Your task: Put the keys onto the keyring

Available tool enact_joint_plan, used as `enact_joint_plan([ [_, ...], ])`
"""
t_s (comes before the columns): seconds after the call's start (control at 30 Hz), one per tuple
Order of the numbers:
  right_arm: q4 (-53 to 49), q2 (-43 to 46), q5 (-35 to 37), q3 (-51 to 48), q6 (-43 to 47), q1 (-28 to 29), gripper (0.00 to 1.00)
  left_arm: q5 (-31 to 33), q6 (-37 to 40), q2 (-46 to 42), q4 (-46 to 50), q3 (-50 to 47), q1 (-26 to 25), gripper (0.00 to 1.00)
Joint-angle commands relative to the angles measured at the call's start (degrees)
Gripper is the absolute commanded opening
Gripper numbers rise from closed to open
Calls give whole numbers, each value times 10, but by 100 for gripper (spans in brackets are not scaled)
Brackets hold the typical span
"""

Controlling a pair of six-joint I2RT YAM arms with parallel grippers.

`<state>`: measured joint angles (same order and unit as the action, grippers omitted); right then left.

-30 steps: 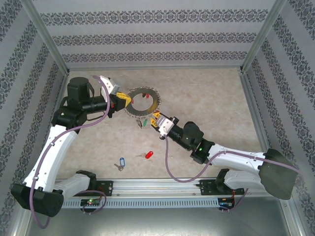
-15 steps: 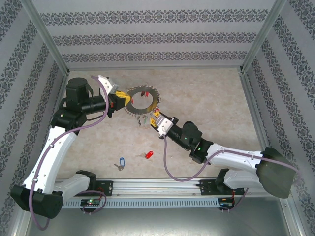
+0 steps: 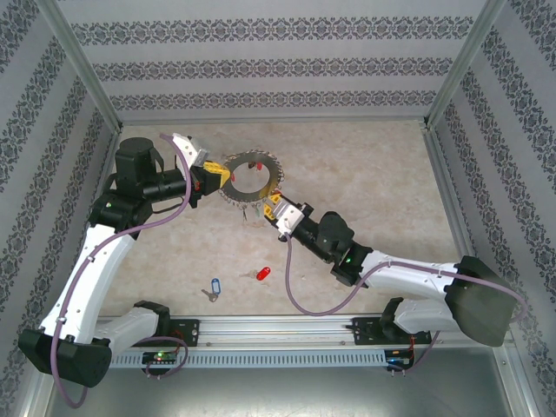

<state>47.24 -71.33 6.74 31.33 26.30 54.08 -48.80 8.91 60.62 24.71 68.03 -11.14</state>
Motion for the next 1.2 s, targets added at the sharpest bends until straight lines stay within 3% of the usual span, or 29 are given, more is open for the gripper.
enact_joint_plan([
  [0.0, 25, -4, -4, 17, -15, -5, 22, -11, -8, -15, -39, 1, 5, 0],
  [0.3, 22, -16, -25, 26, -14, -7, 27, -9, -7, -18, -38, 1, 6, 0],
  [0.67, 29, -26, 11, 29, -8, -4, 28, -6, -9, -21, -38, 0, 5, 0],
  [1.17, 44, -34, 22, 31, -14, -5, 19, -5, -10, -24, -38, -1, 5, 0],
])
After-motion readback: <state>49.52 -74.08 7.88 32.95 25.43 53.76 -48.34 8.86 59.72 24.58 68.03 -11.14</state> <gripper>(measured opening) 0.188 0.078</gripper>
